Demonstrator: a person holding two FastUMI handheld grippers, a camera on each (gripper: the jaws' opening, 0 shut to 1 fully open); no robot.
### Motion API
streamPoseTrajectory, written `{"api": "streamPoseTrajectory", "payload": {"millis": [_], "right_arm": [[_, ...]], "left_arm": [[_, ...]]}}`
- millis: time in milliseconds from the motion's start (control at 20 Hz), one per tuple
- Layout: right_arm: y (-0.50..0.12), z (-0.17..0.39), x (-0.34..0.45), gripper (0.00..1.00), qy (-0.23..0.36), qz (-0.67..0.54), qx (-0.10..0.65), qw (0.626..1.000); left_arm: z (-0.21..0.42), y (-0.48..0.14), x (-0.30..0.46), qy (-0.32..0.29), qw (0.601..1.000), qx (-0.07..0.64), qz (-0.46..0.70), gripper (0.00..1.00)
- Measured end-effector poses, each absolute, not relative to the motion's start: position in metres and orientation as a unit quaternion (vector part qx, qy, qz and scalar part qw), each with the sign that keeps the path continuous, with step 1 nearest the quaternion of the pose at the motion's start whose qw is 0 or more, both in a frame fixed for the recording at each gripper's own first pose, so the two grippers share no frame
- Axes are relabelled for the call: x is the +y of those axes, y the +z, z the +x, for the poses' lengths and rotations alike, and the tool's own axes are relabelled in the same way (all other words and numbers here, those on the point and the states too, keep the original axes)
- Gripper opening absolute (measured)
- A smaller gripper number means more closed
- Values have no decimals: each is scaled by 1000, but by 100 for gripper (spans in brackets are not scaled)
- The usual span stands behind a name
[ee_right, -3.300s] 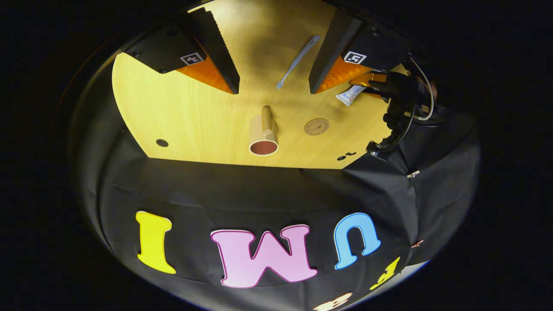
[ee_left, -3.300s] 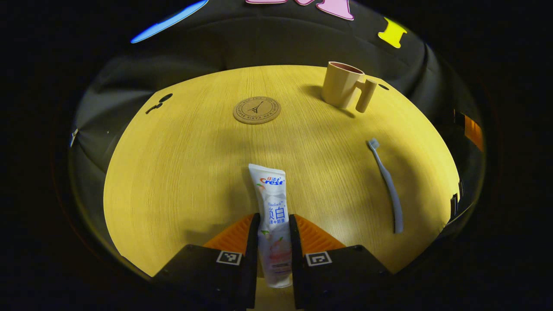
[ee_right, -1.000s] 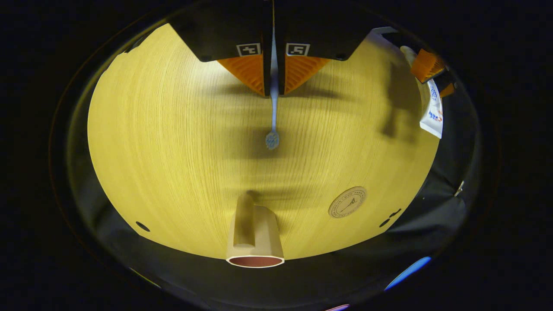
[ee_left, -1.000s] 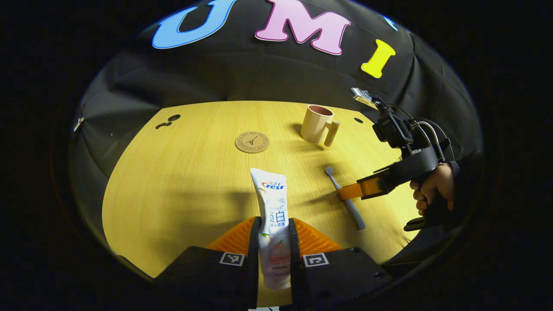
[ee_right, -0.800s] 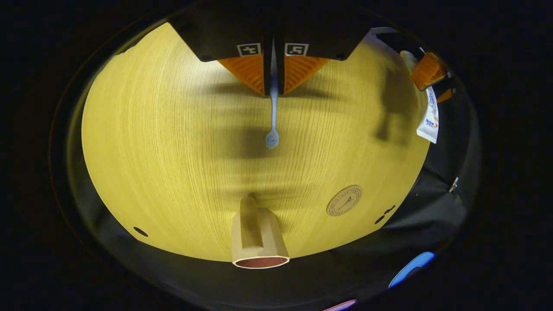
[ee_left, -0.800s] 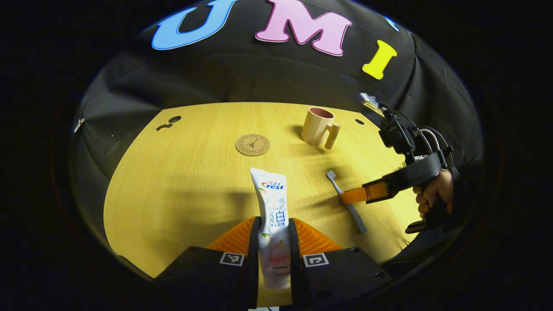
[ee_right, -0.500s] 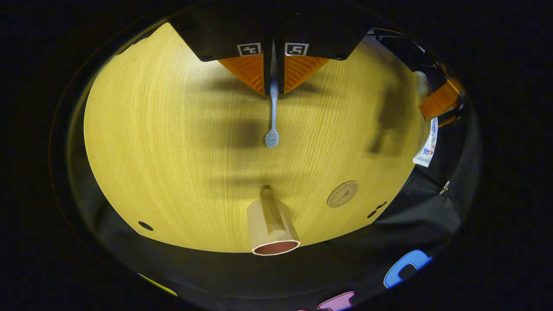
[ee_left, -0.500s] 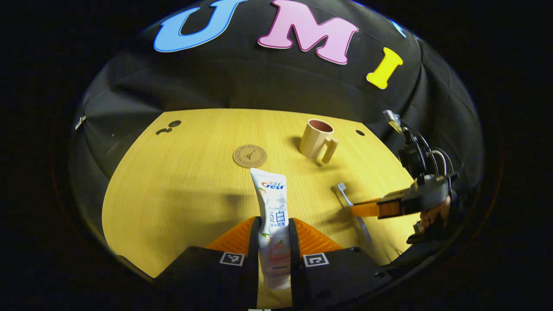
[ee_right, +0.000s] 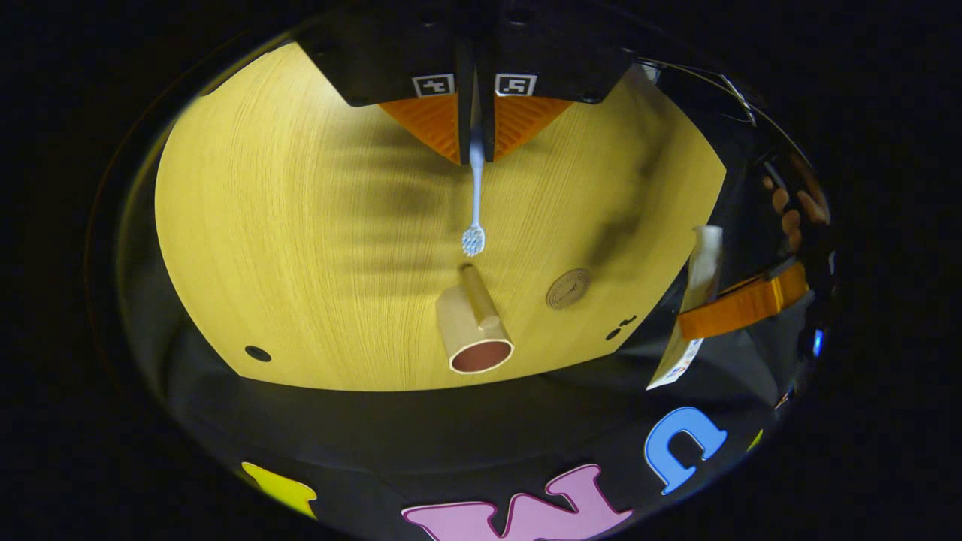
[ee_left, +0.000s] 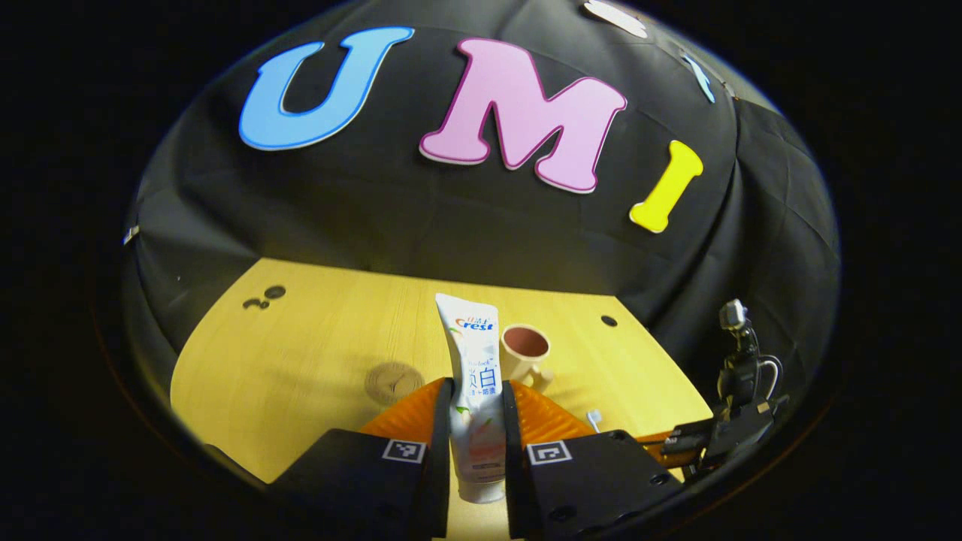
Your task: Put the toothbrush and toothpaste on the desktop into the cup, then pick up the cup and place it on the coaster on the desktop.
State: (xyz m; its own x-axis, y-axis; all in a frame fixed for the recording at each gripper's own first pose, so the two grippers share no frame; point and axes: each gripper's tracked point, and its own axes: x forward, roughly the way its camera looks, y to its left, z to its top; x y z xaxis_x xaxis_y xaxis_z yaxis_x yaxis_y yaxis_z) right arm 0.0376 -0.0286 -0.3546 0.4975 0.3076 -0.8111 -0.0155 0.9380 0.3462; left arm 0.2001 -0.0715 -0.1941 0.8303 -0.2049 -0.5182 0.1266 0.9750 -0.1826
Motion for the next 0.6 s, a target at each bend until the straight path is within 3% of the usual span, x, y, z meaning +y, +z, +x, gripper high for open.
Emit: {"api": "streamPoseTrajectory", "payload": {"millis": [250, 300, 350, 500, 550, 600], "right_arm": [[-345, 48, -51, 5, 110, 126, 477, 863], [-346, 48, -57, 0, 108, 128, 479, 862], [-346, 49, -63, 5, 107, 133, 478, 861], [-344, 51, -72, 5, 102, 139, 475, 863], [-344, 52, -75, 0, 102, 137, 473, 865], [-347, 53, -78, 5, 103, 127, 471, 867]], "left_arm": [[261, -187, -97, -98, 963, 240, -76, 35], [273, -184, -102, -105, 965, 229, -75, 35], [282, -184, -107, -113, 967, 218, -73, 35], [318, -182, -124, -134, 972, 184, -64, 35], [328, -182, -128, -137, 975, 166, -60, 35], [338, -181, -133, -143, 977, 149, -57, 35]]}}
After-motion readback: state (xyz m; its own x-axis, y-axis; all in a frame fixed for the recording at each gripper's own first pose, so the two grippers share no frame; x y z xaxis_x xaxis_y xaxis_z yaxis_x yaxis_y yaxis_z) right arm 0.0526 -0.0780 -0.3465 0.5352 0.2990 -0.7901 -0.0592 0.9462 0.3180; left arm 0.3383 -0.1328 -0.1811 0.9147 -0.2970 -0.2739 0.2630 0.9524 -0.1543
